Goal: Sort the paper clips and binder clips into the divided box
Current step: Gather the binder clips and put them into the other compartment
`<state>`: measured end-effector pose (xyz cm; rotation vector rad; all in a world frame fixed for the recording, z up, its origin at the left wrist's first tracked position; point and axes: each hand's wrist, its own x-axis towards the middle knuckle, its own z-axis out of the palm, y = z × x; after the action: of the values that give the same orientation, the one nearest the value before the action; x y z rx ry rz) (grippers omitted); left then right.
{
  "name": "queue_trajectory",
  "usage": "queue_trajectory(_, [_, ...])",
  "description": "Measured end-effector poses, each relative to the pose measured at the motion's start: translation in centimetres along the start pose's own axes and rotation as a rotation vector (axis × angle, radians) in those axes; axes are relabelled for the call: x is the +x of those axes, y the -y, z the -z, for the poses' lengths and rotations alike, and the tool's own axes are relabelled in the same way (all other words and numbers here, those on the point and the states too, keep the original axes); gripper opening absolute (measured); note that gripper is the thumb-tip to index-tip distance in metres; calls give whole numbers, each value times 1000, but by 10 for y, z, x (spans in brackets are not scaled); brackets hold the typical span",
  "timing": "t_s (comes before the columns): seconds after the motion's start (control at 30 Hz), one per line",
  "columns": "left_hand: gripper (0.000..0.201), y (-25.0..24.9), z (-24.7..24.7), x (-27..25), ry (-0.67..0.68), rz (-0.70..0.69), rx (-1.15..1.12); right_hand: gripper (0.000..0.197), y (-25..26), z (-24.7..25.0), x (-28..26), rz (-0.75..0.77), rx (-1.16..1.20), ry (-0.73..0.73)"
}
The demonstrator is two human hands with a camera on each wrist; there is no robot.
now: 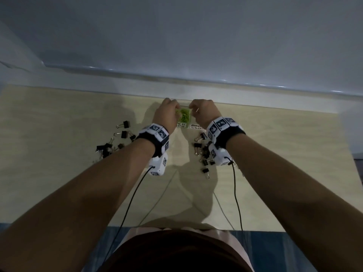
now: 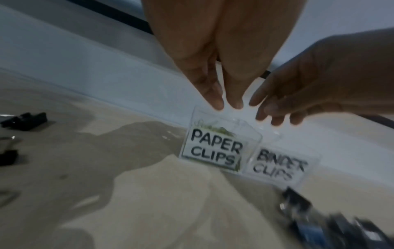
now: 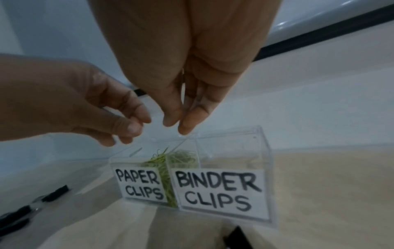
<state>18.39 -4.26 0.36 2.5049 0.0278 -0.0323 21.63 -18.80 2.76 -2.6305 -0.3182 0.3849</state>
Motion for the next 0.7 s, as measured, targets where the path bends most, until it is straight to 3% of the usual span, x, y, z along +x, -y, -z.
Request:
queue_trajectory(0.03, [9, 0, -3, -10, -6, -48, 10, 19, -7, 1, -6, 50, 3, -23])
queue_trajectory(0.1, [9, -4, -13, -35, 104, -152, 40, 17, -24, -2, -24, 114, -57, 12])
queue_trajectory(0.2, [25, -15, -42, -64, 383, -306, 152, 20, -48, -17, -50, 160, -214, 208])
queue_trajectory(0.27, [35, -19, -62, -73, 478, -384, 275, 29, -65, -28, -58, 218, -293, 306])
queue_trajectory(0.33, [43, -21, -75, -77, 482, -395, 339, 46, -86, -39, -59, 278, -349, 370])
queue_trajectory(0.47, [54, -22, -89, -81, 433, -384, 367, 63, -98, -32, -72, 186, -314, 386])
queue_trajectory(0.7, [34, -28, -90, -78, 351, -270, 220, 50, -110, -30, -88, 20, -133, 280])
